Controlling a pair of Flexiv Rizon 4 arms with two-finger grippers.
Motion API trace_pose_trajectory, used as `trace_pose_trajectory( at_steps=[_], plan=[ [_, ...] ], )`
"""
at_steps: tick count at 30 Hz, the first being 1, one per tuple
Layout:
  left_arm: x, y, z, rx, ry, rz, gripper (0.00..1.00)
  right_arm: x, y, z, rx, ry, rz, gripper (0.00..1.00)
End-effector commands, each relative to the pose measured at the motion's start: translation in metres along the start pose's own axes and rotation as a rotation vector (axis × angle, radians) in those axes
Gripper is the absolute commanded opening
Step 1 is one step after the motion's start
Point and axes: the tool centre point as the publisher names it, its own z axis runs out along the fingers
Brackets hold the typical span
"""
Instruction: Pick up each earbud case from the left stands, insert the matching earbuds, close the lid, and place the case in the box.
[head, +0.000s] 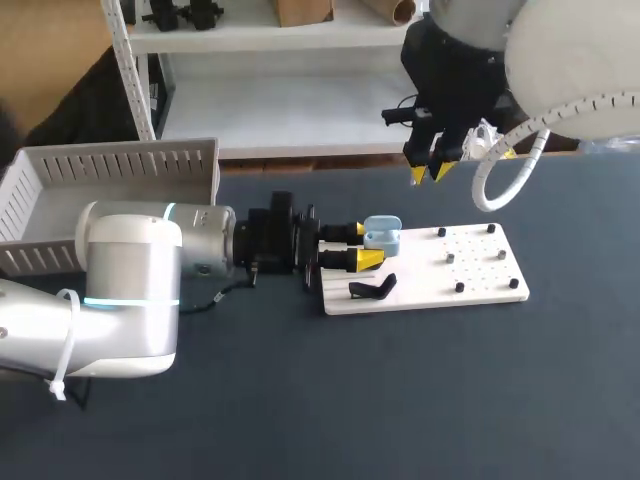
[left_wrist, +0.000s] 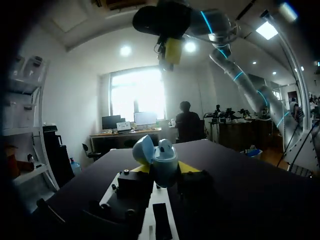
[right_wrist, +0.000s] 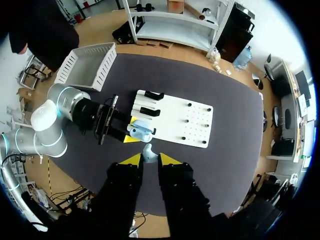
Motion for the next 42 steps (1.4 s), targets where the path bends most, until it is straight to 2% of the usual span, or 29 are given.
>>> trace_pose_trajectory(
  at_steps=[1,3,6,7,10,17,29,42],
  plan=[
    [0.0,-0.002,0.001,-0.007,0.0,0.001,0.0,0.0,0.0,-0.001,0.001,0.0,0.001,0.0],
    [0.0,-0.002,0.001,-0.007,0.0,0.001,0.0,0.0,0.0,-0.001,0.001,0.0,0.001,0.0],
    [0.0,-0.002,0.001,-0.007,0.0,0.001,0.0,-0.001,0.014,0.003,0.01,-0.026,0.032,0.0],
    [0.0,-0.002,0.001,-0.007,0.0,0.001,0.0,-0.001,0.019,0.005,0.038,-0.045,0.037,0.0],
    [0.0,-0.002,0.001,-0.007,0.0,0.001,0.0,-0.004,0.031,0.009,0.035,-0.058,0.054,0.0],
    [0.0,-0.002,0.001,-0.007,0.0,0.001,0.0,-0.004,0.046,0.017,0.054,-0.062,0.05,0.0],
    [0.0,-0.002,0.001,-0.007,0.0,0.001,0.0,0.003,0.046,0.032,0.042,-0.007,0.078,0.0],
    [0.0,-0.002,0.001,-0.007,0.0,0.001,0.0,0.008,0.053,0.045,0.024,0.027,0.056,0.0]
  ],
)
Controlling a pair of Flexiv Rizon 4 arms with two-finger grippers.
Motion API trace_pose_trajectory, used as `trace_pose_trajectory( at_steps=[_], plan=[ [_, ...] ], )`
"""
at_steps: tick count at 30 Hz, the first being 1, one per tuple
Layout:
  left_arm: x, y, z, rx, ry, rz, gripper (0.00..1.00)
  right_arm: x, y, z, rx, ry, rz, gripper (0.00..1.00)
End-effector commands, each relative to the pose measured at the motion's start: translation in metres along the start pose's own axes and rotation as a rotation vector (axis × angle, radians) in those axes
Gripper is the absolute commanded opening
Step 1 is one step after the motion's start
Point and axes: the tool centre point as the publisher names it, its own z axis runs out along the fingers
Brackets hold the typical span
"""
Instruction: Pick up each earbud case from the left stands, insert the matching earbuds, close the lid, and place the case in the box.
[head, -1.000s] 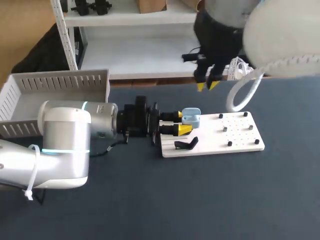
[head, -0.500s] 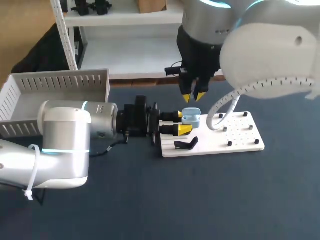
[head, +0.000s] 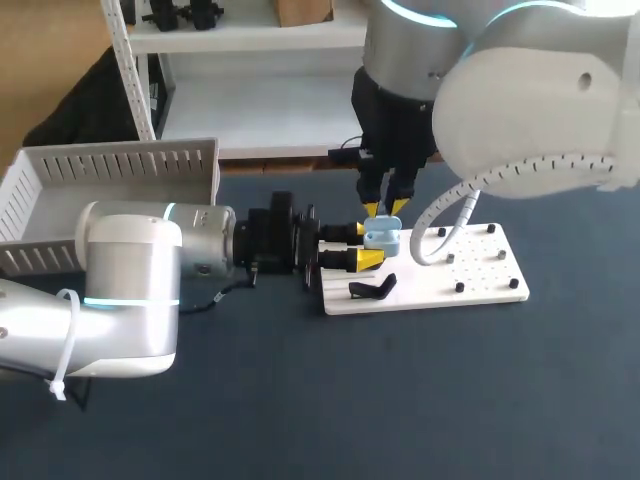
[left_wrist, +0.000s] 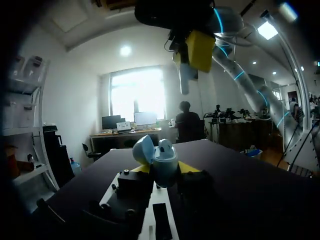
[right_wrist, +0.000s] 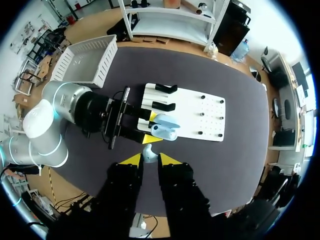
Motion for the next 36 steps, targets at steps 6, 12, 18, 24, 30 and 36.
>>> trace_pose_trajectory(
  at_steps=[6,12,18,24,30,36],
  plan=[
    [0.0,-0.002,0.001,-0.007,0.0,0.001,0.0,-0.002,0.001,0.013,-0.008,0.022,-0.007,0.0],
    [0.0,-0.002,0.001,-0.007,0.0,0.001,0.0,-0.002,-0.002,0.021,-0.008,0.033,-0.003,0.0],
    [0.0,-0.002,0.001,-0.007,0.0,0.001,0.0,-0.003,-0.004,0.026,-0.011,0.037,0.002,0.0],
    [0.0,-0.002,0.001,-0.007,0.0,0.001,0.0,-0.006,-0.008,0.032,-0.013,0.034,0.012,0.0],
    [0.0,-0.002,0.001,-0.007,0.0,0.001,0.0,-0.006,-0.009,0.037,-0.017,0.034,0.017,0.0],
    [0.0,-0.002,0.001,-0.007,0.0,0.001,0.0,-0.007,-0.01,0.041,-0.022,0.032,0.021,0.0]
  ],
)
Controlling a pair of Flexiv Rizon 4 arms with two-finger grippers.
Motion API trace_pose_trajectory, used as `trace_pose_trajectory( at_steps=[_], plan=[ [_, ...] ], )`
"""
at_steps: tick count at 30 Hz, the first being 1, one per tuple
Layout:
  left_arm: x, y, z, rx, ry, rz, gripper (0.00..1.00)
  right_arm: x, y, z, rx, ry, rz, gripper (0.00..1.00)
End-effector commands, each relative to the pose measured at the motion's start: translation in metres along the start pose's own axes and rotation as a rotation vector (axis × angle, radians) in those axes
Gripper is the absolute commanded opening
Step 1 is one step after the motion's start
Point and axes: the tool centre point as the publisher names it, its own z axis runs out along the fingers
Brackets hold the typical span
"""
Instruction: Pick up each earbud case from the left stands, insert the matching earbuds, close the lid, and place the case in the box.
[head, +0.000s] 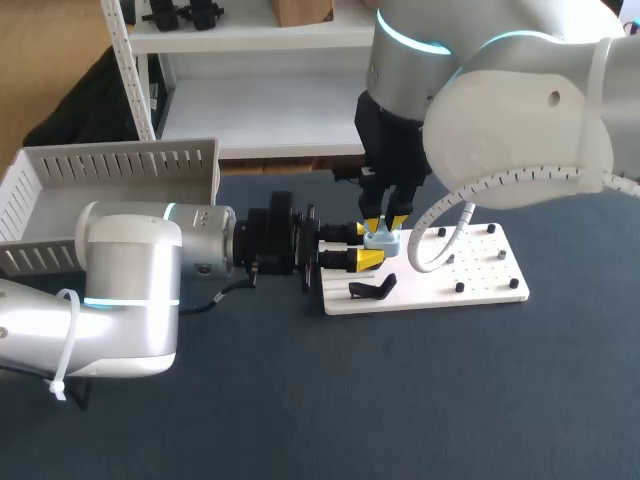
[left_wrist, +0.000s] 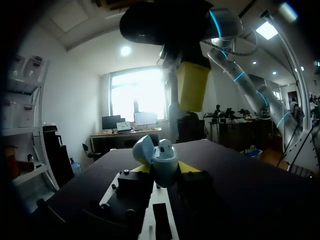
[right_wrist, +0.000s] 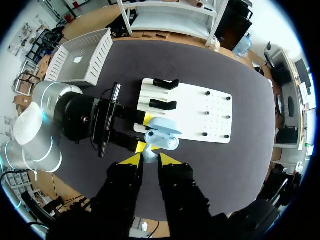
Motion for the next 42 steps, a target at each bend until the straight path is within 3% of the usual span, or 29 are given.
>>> trace_pose_trajectory(
  at_steps=[1,42],
  plan=[
    [0.0,-0.002,0.001,-0.007,0.0,0.001,0.0,-0.001,-0.001,0.004,-0.002,-0.005,0.003,0.0],
    [0.0,-0.002,0.001,-0.007,0.0,0.001,0.0,-0.006,-0.006,0.016,-0.003,0.005,0.018,0.0]
  ],
)
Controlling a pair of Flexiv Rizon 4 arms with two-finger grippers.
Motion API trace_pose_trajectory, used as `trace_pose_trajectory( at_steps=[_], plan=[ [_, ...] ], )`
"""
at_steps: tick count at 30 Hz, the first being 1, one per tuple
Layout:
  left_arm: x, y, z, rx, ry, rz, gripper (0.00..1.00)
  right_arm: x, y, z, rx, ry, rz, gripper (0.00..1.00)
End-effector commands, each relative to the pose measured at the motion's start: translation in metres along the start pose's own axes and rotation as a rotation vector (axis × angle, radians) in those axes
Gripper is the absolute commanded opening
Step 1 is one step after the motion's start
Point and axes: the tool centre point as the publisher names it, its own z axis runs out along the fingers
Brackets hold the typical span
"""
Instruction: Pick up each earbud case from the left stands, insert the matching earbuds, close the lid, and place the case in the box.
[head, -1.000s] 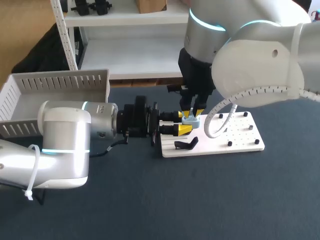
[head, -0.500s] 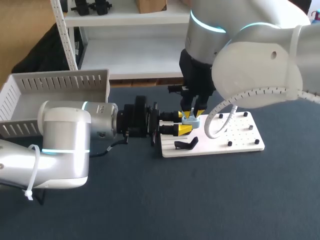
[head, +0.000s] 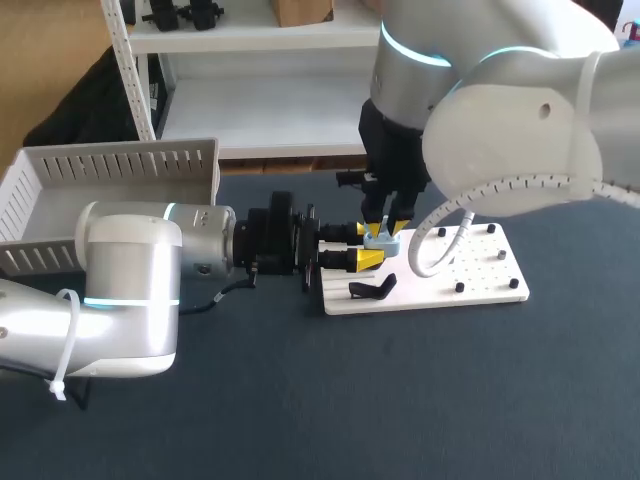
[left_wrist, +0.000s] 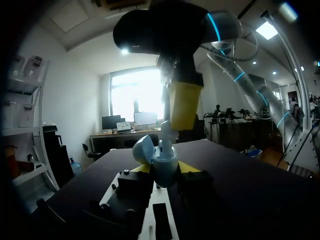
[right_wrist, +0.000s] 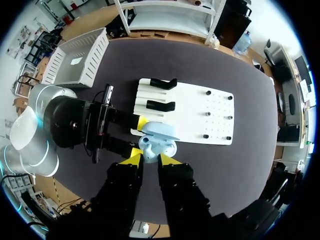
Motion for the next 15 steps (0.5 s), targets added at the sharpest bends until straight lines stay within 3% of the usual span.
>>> trace_pose_trajectory(
  at_steps=[1,15],
  plan=[
    [0.0,-0.0017,0.0006,-0.007,0.0,0.001,0.0,-0.0016,0.0009,0.0009,0.001,0.003,0.0,0.0],
    [0.0,-0.0017,0.0006,-0.007,0.0,0.001,0.0,-0.0026,0.0008,0.0034,0.0,0.007,-0.002,0.0]
  ],
)
